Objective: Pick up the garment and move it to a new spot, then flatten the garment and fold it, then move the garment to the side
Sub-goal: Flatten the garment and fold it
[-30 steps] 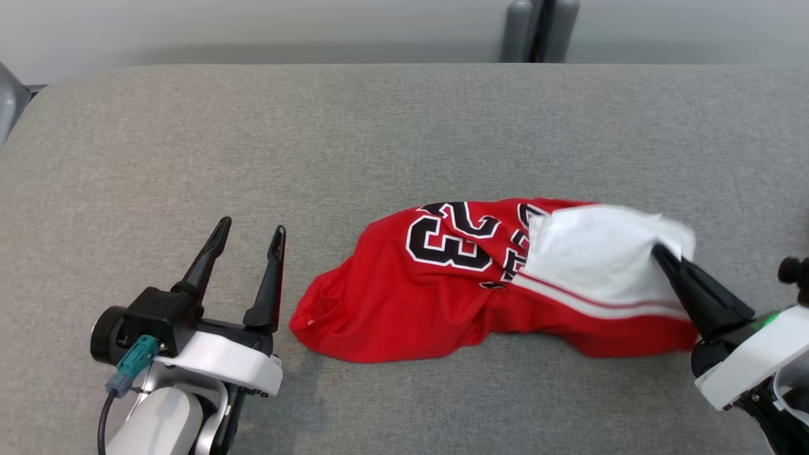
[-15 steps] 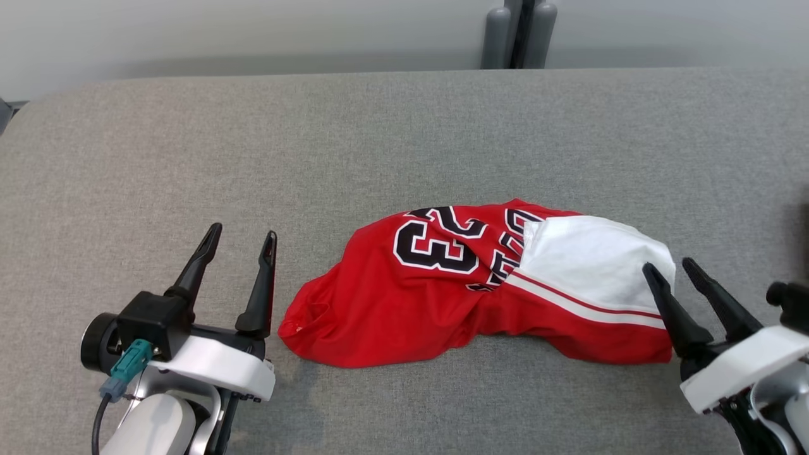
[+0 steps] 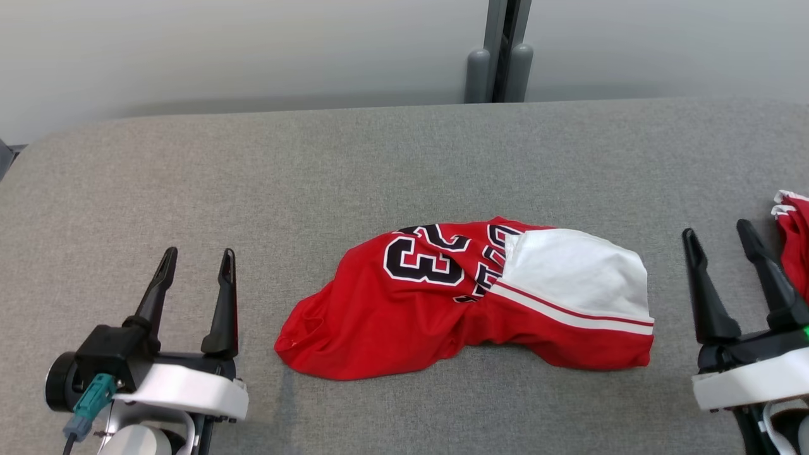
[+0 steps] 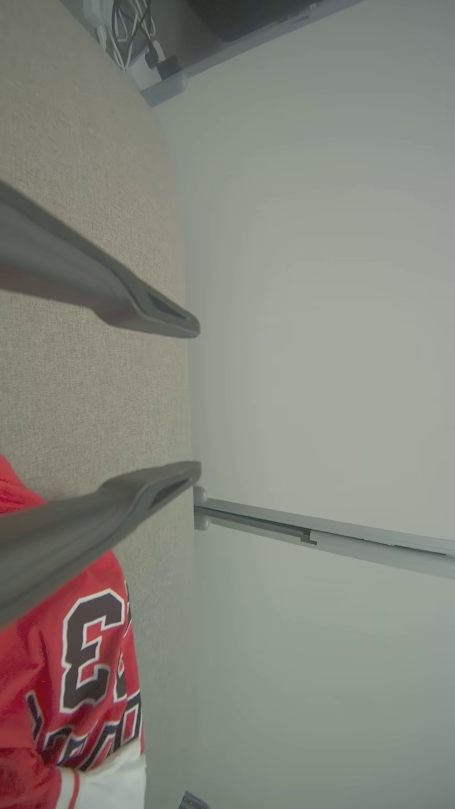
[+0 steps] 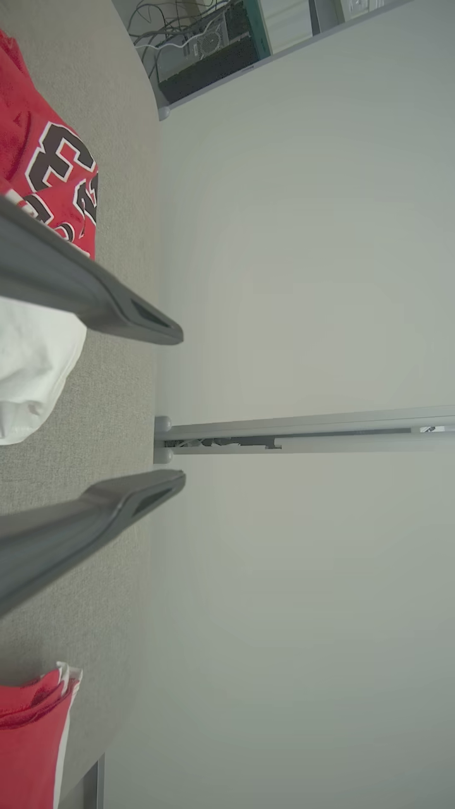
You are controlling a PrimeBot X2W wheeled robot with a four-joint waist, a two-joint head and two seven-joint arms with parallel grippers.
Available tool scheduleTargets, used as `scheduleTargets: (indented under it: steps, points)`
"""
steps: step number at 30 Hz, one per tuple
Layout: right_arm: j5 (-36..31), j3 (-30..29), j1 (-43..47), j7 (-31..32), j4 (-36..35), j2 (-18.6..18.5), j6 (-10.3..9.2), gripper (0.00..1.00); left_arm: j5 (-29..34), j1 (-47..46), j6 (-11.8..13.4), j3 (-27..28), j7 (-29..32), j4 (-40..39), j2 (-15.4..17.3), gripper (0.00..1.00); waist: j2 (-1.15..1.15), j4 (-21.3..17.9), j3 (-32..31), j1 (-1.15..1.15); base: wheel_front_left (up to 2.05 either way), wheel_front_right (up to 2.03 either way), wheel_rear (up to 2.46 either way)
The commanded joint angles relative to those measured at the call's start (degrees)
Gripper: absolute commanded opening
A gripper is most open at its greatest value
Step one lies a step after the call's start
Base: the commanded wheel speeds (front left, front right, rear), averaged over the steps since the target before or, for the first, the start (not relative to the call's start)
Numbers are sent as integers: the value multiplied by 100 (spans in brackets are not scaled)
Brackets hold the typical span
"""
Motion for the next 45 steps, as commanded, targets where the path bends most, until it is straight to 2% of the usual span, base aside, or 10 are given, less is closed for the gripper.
scheduleTargets:
  steps: [1,6,13,31,36,42,45]
  points:
    - [-134,-23,131,119,-167,78,2,100,5,85,34,25,-26,-36,50,100,-1,5,-84,0,0,0,0]
    - [-392,-86,472,439,-566,345,3,100,10,295,68,-43,22,-144,107,100,-1,88,-271,0,0,0,0]
    - [-467,-230,776,555,-742,574,3,100,16,430,107,-96,89,-221,157,100,-1,164,-364,0,0,0,0]
    - [-537,-341,800,725,-872,623,2,100,105,348,160,-241,200,-379,219,100,-1,234,-335,0,0,0,0]
    - [-535,-307,762,802,-884,610,3,100,114,187,-155,-588,614,-350,309,100,-1,217,-252,0,0,0,0]
    - [-495,-170,634,936,-829,559,2,100,-168,-147,-800,-1159,1500,9,285,100,-1,54,31,0,0,0,0]
    - [-442,-134,566,947,-751,557,2,100,-290,-382,-1046,-1320,1854,303,261,100,-1,-55,172,0,0,0,0]
